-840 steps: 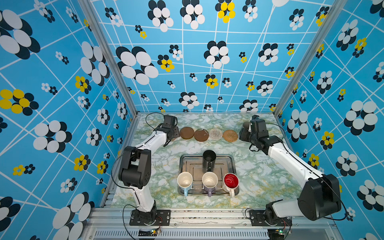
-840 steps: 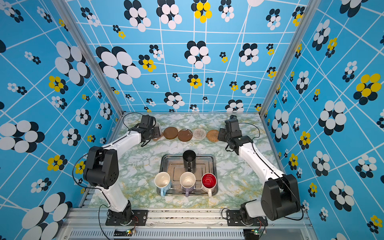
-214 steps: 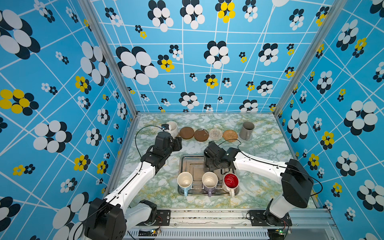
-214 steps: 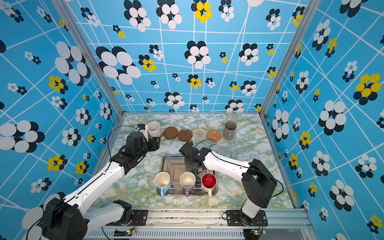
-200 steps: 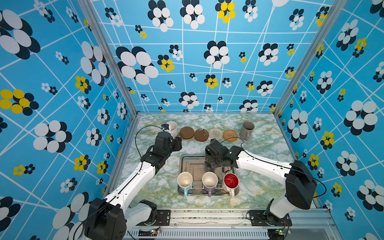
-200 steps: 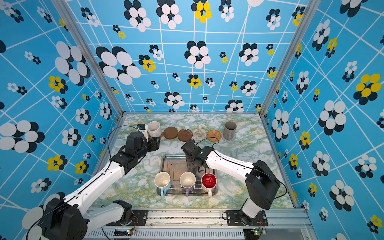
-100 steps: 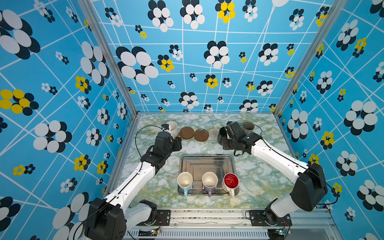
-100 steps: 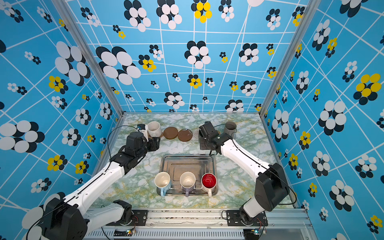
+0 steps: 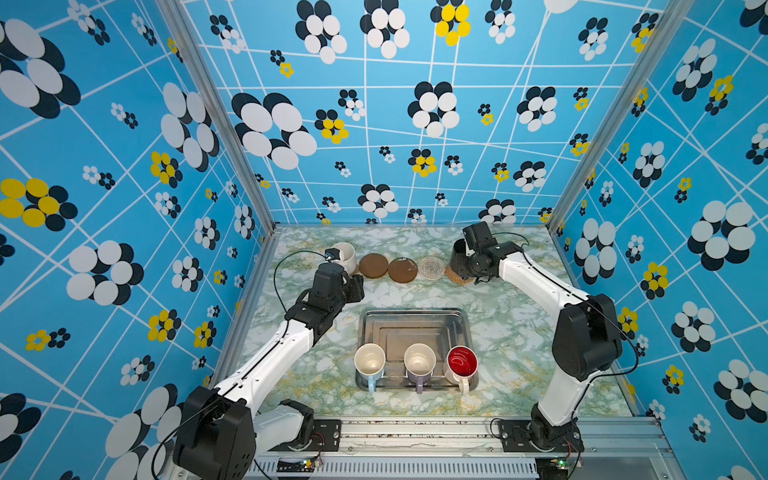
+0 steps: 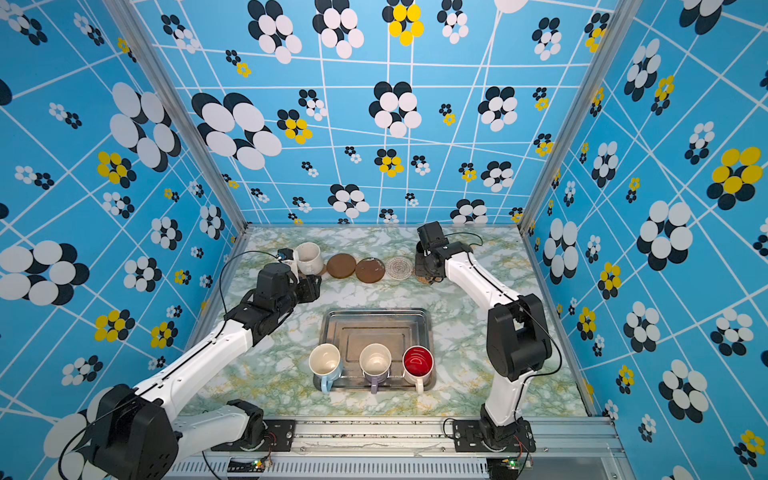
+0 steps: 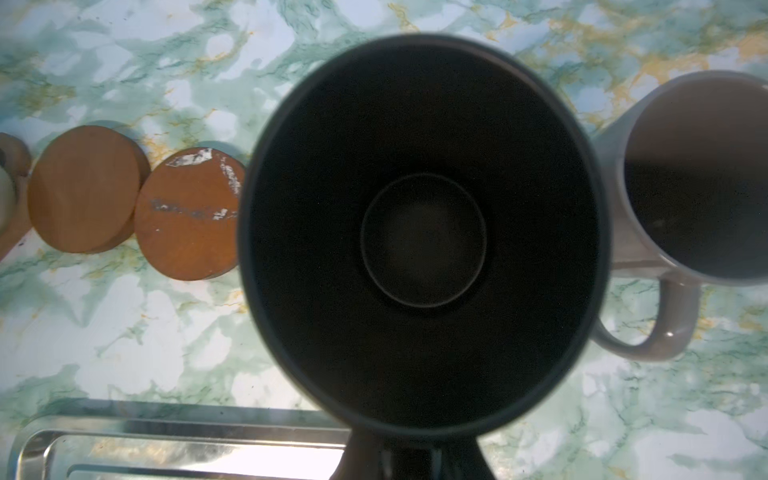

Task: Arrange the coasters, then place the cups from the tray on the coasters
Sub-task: 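Carry the black mug with the right gripper toward the rattan coaster, then set the black mug on the rattan coaster while the left reaches the tray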

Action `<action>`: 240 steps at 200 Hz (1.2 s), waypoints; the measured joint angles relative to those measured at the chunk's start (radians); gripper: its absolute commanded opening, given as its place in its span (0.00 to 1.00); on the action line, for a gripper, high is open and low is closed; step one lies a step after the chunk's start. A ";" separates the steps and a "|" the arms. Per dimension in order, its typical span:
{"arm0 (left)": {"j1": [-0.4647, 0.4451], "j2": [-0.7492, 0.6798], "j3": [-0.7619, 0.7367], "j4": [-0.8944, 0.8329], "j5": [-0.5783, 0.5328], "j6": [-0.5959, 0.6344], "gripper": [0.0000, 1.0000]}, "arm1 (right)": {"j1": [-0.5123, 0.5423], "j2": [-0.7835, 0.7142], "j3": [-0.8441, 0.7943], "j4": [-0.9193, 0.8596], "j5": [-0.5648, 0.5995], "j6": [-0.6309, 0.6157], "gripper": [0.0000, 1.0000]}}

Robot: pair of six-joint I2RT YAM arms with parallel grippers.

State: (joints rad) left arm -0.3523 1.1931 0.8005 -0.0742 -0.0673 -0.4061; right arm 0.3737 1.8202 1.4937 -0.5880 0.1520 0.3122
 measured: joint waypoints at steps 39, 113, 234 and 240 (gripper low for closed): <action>0.000 0.011 0.006 -0.001 0.000 0.000 0.61 | -0.013 0.062 0.052 0.004 -0.009 -0.012 0.00; 0.000 0.015 0.015 0.000 0.000 0.000 0.61 | -0.027 0.111 0.058 0.016 -0.008 -0.013 0.00; 0.000 0.024 0.020 -0.001 0.000 0.000 0.61 | -0.043 0.137 0.055 0.029 -0.008 -0.013 0.00; 0.000 0.024 0.020 -0.001 0.000 0.000 0.61 | -0.043 0.140 0.054 0.031 -0.008 -0.013 0.00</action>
State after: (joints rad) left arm -0.3523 1.2175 0.8204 -0.0750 -0.0673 -0.4061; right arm 0.3302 1.9606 1.5475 -0.5575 0.1436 0.2996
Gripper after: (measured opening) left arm 0.610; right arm 0.172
